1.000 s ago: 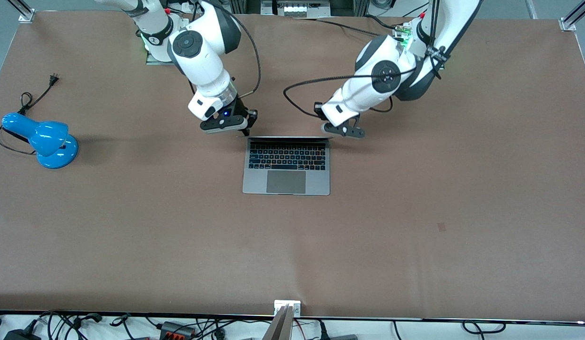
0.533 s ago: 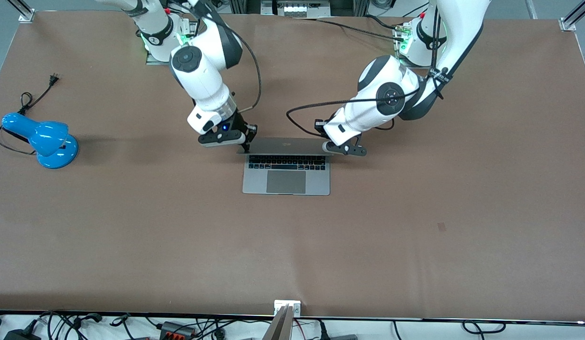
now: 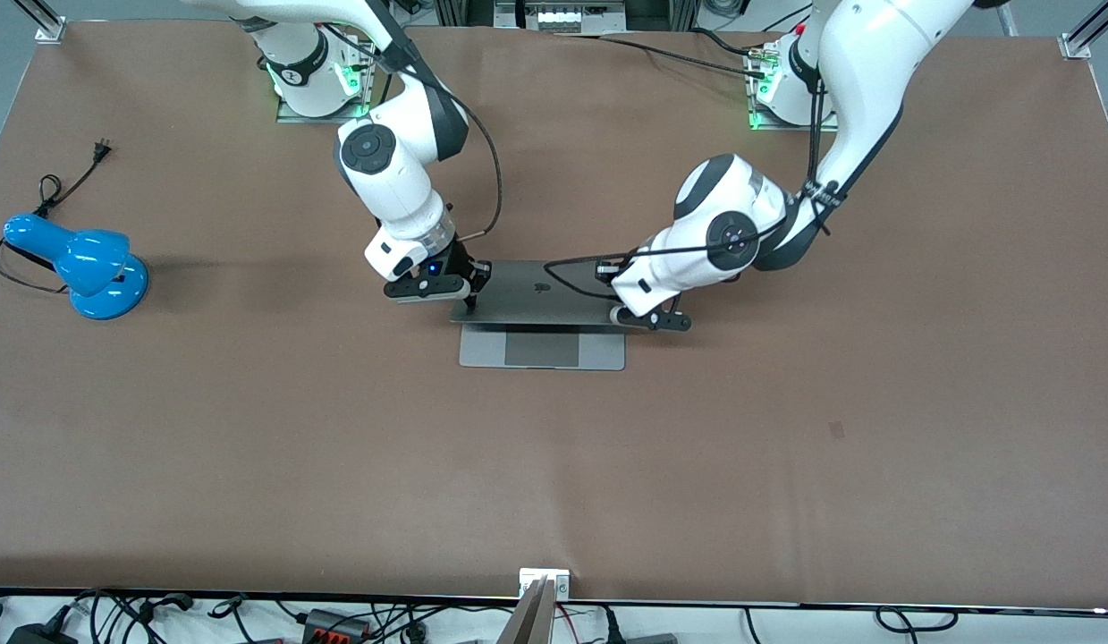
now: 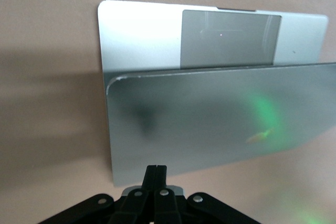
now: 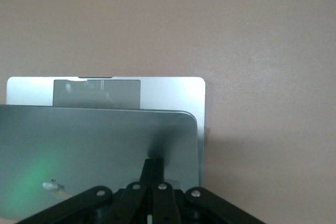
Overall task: Close laptop with both arms from behind
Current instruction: 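Push the laptop screen down with both grippers until the lid shuts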
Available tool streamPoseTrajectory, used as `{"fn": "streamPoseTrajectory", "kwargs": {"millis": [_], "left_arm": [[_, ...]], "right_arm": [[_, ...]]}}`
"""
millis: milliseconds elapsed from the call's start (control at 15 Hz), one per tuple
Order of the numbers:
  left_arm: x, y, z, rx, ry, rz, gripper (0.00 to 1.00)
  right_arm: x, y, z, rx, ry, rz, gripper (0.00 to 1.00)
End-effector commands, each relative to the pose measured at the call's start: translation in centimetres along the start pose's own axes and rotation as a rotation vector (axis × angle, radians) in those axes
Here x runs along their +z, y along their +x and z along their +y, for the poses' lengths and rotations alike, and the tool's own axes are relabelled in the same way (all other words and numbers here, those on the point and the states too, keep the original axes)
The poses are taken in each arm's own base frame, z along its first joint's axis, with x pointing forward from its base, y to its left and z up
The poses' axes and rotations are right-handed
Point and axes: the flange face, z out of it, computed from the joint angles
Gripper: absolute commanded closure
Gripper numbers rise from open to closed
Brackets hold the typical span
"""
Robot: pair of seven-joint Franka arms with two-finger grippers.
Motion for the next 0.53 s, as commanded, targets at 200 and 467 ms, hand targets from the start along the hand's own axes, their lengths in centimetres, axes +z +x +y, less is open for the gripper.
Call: {"fn": "streamPoseTrajectory", "kwargs": {"millis": [200,467], "left_arm": [[1.6,2.0,0.3,-0.017,0.007,-0.005,1.00],[2.2,2.4,-0.1,-0.001,0.029,0.002,1.00]], "right_arm": [[2.0,2.0,0.3,0.002,0.005,0.030,1.00],[4.2,1.8,0.6,0.003,0.007,0.050,1.00]]}}
